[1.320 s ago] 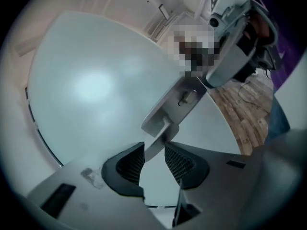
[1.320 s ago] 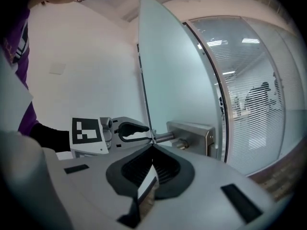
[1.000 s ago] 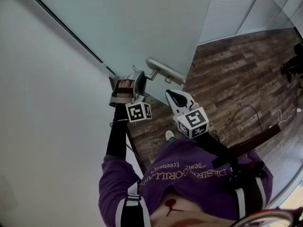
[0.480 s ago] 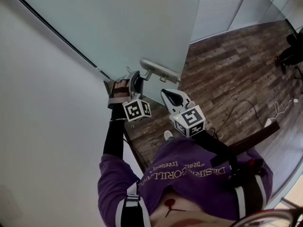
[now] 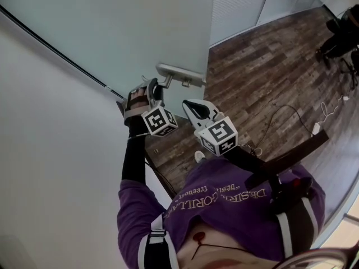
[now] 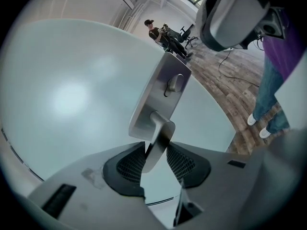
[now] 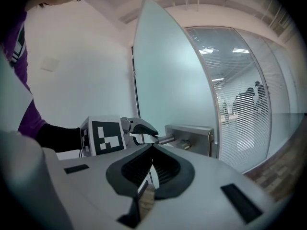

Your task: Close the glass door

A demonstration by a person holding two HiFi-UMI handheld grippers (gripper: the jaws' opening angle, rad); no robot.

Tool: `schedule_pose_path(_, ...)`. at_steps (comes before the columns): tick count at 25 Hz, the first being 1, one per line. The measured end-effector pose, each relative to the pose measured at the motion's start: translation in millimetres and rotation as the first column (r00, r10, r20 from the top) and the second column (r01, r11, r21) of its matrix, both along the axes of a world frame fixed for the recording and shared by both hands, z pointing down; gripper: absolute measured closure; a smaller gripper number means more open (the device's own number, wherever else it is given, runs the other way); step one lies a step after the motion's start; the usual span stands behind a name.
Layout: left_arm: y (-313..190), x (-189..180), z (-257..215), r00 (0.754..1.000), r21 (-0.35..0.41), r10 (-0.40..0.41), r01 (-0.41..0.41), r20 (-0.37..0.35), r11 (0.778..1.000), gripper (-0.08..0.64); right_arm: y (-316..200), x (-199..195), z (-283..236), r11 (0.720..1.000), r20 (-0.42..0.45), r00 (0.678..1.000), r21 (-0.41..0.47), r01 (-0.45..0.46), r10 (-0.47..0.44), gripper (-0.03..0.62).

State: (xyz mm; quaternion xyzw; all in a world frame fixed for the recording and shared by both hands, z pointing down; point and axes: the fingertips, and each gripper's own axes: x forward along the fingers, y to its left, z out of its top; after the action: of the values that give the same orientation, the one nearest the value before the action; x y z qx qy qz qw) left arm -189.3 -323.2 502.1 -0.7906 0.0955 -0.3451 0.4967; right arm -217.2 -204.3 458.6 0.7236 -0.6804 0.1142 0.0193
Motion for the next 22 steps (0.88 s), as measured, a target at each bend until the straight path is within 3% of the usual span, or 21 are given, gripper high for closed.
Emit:
schedule_pose_path(6,-4.8,14.1,0.2,1.0,-0.003,-0.001,0.001,0.008,1.0,0.431,2.2,7.4,-0.5,1.0,-0.005,1.0,0.012,-0.005,0.005,0.601)
schedule_pose_path(22,-15.8,71.8,-3.4,0.994,-0.025,-0.076,0.078,0.077,0.997,0.432,-9.3,83.5,0.8,0.999,0.046,0.998,0.005,0.043,-0.043,0.601)
